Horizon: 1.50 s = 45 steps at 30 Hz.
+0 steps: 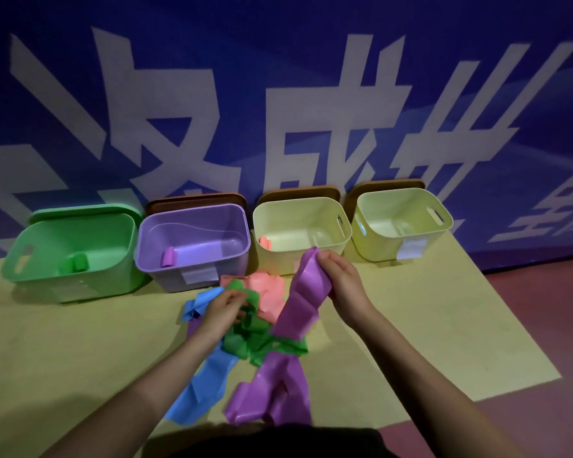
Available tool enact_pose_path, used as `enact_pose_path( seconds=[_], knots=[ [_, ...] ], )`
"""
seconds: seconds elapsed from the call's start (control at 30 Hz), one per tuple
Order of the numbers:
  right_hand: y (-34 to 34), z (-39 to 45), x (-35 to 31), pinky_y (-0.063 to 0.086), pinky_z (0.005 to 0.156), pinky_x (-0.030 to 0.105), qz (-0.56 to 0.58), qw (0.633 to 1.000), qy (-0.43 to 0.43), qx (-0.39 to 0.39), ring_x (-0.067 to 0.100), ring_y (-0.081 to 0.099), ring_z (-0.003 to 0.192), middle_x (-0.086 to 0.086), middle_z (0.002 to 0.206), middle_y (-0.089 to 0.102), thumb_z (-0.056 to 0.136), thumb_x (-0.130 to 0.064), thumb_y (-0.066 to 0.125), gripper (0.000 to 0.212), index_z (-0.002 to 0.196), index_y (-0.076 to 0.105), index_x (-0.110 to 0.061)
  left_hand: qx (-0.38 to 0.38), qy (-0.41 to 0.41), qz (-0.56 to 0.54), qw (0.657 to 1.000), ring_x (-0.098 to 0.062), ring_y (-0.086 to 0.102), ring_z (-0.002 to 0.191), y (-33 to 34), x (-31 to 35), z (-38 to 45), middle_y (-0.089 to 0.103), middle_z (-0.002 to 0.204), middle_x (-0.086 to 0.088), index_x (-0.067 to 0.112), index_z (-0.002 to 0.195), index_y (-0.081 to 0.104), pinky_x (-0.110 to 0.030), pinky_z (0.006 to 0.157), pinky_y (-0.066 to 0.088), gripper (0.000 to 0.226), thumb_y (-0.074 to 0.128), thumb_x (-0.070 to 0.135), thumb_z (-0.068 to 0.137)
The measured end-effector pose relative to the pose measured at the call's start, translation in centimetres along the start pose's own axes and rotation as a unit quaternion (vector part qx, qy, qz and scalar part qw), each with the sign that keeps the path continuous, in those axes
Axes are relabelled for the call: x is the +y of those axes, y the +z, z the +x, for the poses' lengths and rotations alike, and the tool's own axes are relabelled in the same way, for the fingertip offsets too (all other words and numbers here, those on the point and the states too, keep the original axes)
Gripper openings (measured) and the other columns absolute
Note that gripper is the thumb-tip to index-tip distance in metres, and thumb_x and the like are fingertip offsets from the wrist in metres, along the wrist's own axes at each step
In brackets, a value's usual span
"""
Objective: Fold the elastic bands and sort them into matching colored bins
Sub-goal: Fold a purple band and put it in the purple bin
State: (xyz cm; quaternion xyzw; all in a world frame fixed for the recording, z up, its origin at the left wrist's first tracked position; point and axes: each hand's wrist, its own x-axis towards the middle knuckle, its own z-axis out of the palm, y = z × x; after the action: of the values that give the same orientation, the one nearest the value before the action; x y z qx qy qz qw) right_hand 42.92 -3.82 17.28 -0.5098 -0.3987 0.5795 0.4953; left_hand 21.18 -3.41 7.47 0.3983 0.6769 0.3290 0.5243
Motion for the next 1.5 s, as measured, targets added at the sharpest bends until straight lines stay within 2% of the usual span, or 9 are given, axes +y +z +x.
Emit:
enact_pose_path(
  seconds=[0.1, 0.27, 0.4, 0.53, 0.73, 0.9, 1.13, 1.33, 1.5],
  knots=[
    [1.6, 0.4, -1.9, 0.036, 0.051, 0.021, 0.016, 1.000, -0.007, -0.005, 0.012, 0.045, 0.059, 0.003, 0.068, 0.050, 0.096, -0.018, 0.055, 0.019, 0.079, 0.061, -0.014, -0.032, 0.070, -0.126, 0.989, -0.016, 0.059, 0.071, 0.2, 5.5, -2.8, 0.063, 0.084, -0.007, 0.013, 0.091, 0.065, -0.024, 0.062, 0.046, 0.022, 0.045, 0.014, 0.099],
    [3.4, 1.4, -3.6, 0.040, 0.053, 0.023, 0.007, 1.000, -0.023, -0.018, 0.014, 0.050, 0.059, 0.008, 0.072, 0.055, 0.095, -0.019, 0.056, 0.016, 0.083, 0.062, -0.010, -0.128, 0.181, -0.083, 0.972, -0.007, 0.061, 0.105, 0.5, 9.3, -4.4, 0.067, 0.111, 0.002, 0.015, 0.112, 0.064, -0.022, 0.091, 0.046, 0.026, 0.041, 0.018, 0.101],
    [3.3, 1.9, -4.1, 0.040, 0.055, 0.026, 0.003, 0.999, -0.038, -0.012, 0.018, 0.049, 0.060, 0.008, 0.068, 0.055, 0.095, -0.016, 0.055, 0.018, 0.079, 0.062, -0.011, -0.131, 0.199, -0.082, 0.968, -0.011, 0.061, 0.093, 1.3, 9.8, -3.9, 0.066, 0.096, -0.001, 0.014, 0.100, 0.064, -0.017, 0.082, 0.044, 0.021, 0.044, 0.011, 0.100],
    [2.7, 1.8, -4.3, 0.040, 0.050, 0.020, -0.011, 0.999, -0.038, -0.015, 0.011, 0.048, 0.053, 0.001, 0.063, 0.055, 0.097, -0.015, 0.052, 0.021, 0.079, 0.062, -0.012, -0.103, 0.195, -0.097, 0.971, -0.012, 0.062, 0.096, 2.2, 9.9, -4.0, 0.063, 0.108, -0.005, 0.023, 0.119, 0.055, -0.014, 0.076, 0.048, 0.022, 0.042, 0.017, 0.101],
    [2.1, 1.3, -4.2, 0.043, 0.052, 0.019, 0.002, 0.999, -0.035, -0.012, 0.011, 0.051, 0.055, 0.001, 0.063, 0.056, 0.097, -0.014, 0.051, 0.020, 0.080, 0.060, -0.009, -0.150, 0.094, -0.167, 0.970, -0.021, 0.067, 0.073, 3.9, 10.5, -4.8, 0.069, 0.079, -0.010, 0.012, 0.114, 0.058, -0.031, 0.067, 0.056, 0.028, 0.035, 0.023, 0.103],
    [1.3, 0.9, -3.7, 0.044, 0.057, 0.021, -0.005, 0.999, -0.031, -0.003, 0.011, 0.052, 0.060, -0.001, 0.067, 0.057, 0.095, -0.015, 0.054, 0.018, 0.080, 0.063, -0.012, -0.169, 0.030, -0.160, 0.972, -0.016, 0.066, 0.064, 4.6, 10.2, -5.8, 0.068, 0.075, -0.007, 0.011, 0.106, 0.059, -0.025, 0.053, 0.051, 0.028, 0.038, 0.028, 0.102],
    [-0.2, 0.5, -2.9, 0.046, 0.059, 0.026, -0.010, 0.997, -0.056, 0.052, 0.016, 0.051, 0.061, 0.003, 0.065, 0.058, 0.090, -0.008, 0.063, 0.011, 0.080, 0.059, -0.003, -0.154, -0.014, -0.163, 0.974, -0.026, 0.069, 0.072, 4.8, 9.6, -5.6, 0.071, 0.085, -0.012, 0.012, 0.108, 0.060, -0.030, 0.055, 0.055, 0.023, 0.045, 0.028, 0.100],
    [-1.4, -0.3, -2.1, 0.042, 0.069, 0.014, -0.195, 0.958, -0.177, 0.112, 0.004, 0.055, 0.082, 0.000, 0.091, 0.057, 0.074, -0.022, 0.063, 0.014, 0.065, 0.055, -0.015, -0.088, 0.060, -0.348, 0.931, -0.018, 0.069, 0.073, 3.7, 10.7, -4.8, 0.067, 0.083, -0.014, 0.000, 0.091, 0.057, -0.021, 0.066, 0.057, 0.007, 0.052, 0.004, 0.095],
    [-0.5, -1.3, -1.2, 0.044, 0.067, 0.015, -0.188, 0.968, -0.168, 0.022, 0.004, 0.059, 0.079, 0.004, 0.094, 0.067, 0.089, -0.009, 0.060, 0.005, 0.085, 0.063, -0.007, -0.094, 0.066, -0.279, 0.954, -0.021, 0.065, 0.079, 3.5, 11.8, -4.7, 0.065, 0.087, -0.010, 0.004, 0.096, 0.058, -0.025, 0.066, 0.057, 0.008, 0.051, 0.009, 0.096]
  ],
)
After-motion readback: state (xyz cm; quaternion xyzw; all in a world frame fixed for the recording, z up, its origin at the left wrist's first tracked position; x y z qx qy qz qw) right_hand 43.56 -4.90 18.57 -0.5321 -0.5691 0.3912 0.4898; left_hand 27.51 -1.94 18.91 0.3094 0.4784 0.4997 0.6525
